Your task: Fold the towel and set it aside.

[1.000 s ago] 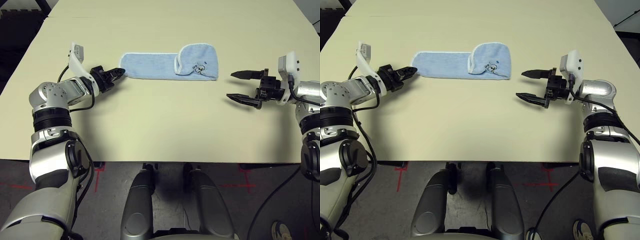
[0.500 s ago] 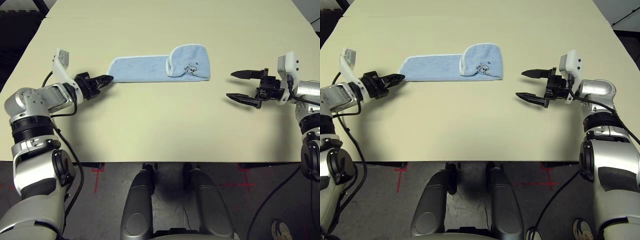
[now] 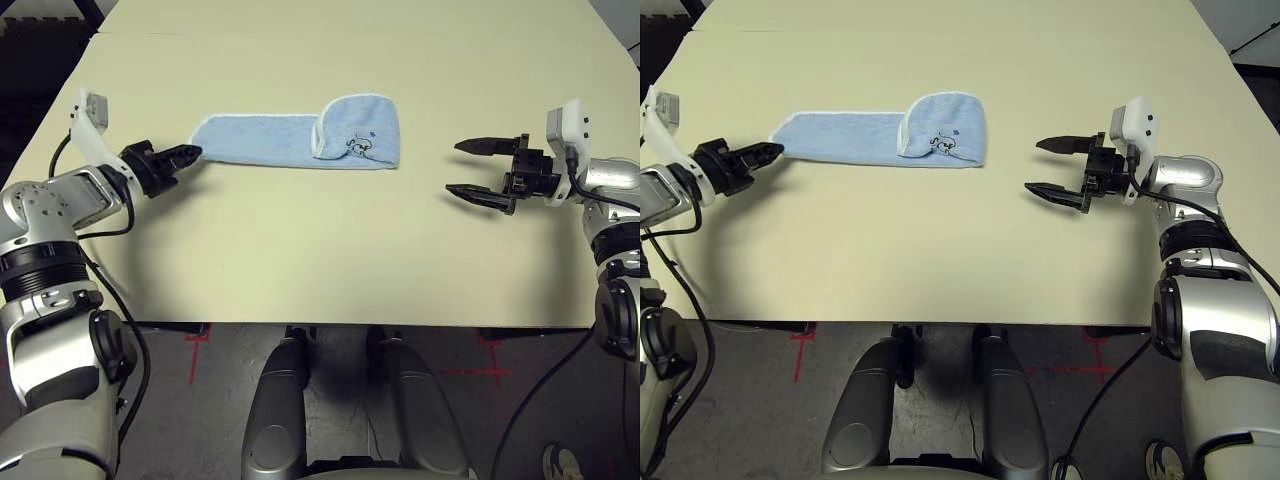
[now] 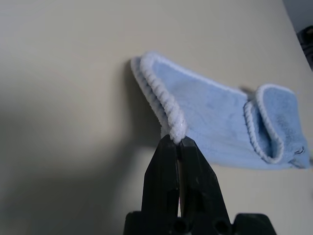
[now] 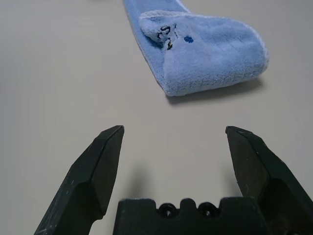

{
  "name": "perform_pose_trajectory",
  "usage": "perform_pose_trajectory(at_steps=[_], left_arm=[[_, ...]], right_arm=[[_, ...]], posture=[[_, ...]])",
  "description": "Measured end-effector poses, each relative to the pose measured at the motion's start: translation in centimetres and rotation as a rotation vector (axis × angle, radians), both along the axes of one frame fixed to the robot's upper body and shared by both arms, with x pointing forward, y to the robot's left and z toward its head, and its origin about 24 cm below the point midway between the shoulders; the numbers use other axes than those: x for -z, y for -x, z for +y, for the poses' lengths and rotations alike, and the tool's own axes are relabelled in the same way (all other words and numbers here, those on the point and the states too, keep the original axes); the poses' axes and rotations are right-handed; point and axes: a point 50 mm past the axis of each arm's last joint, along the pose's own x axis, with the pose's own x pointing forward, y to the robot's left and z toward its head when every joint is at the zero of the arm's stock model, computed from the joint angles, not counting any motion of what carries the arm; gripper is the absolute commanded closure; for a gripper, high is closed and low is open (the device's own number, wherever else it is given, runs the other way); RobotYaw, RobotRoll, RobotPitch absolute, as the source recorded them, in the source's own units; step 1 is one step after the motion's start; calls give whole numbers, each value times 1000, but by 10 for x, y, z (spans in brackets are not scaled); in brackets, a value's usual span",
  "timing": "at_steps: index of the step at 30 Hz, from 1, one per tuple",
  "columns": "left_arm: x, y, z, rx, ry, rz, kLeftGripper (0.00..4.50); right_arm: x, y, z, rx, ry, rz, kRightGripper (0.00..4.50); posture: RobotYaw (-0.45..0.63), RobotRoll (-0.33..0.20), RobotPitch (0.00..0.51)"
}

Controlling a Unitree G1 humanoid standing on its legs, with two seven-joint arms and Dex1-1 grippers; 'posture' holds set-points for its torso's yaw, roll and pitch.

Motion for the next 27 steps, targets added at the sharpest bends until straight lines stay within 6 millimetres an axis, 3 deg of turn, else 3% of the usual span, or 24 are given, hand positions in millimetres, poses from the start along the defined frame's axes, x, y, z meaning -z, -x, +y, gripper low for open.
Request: perform_pose_trajectory(at_steps=[11,20,27], left_arm=[[-34,-5,-65,275,-2,-130,4491],[-30,-12,-131,473,31,-145,4491],[-38,-15,-154,532,12,-186,4491]], right_arm=[[-2,-2,5,-7,-10,-8,0],[-1,-3,8,-9,-23,-7,0],[-1,-5,15,-29,-62,3,0]], posture=[[86,0,251],[78,0,249],[71,0,247]])
